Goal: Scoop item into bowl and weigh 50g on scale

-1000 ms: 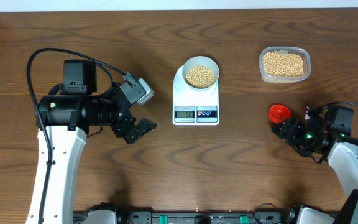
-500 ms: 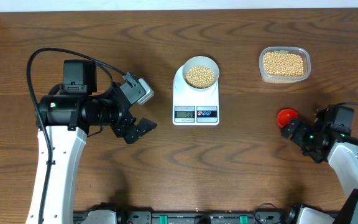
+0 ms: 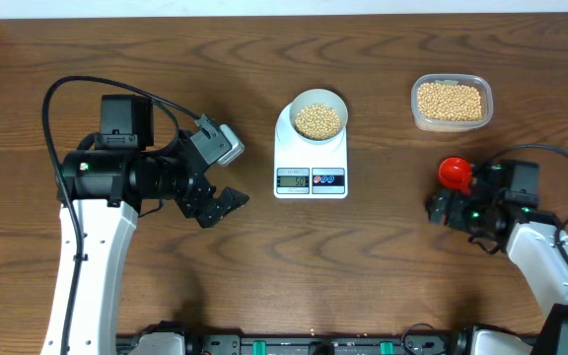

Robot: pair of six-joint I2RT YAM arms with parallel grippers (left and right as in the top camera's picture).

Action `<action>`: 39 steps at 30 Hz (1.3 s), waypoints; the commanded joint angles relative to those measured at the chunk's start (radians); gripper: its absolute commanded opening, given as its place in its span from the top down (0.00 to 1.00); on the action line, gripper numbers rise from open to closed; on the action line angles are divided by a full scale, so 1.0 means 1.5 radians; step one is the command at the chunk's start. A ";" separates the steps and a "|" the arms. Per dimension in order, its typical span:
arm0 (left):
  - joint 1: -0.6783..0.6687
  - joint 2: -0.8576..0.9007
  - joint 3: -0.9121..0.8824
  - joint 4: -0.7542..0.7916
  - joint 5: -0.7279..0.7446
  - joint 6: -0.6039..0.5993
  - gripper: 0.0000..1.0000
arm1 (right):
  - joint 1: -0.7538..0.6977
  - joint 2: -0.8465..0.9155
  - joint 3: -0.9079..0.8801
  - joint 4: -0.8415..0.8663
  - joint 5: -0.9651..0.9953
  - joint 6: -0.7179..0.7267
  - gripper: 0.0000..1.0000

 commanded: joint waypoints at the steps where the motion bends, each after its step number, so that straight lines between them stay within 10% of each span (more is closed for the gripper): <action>1: 0.003 -0.001 0.010 -0.002 0.009 -0.001 0.02 | 0.028 -0.004 0.012 -0.024 0.070 -0.047 0.01; 23: 0.003 -0.001 0.010 -0.002 0.009 -0.001 0.02 | 0.073 -0.122 0.139 -0.040 0.128 -0.151 0.01; 39: 0.003 -0.001 0.010 -0.002 0.009 -0.001 0.02 | 0.073 -0.200 0.152 0.453 0.110 -0.154 0.01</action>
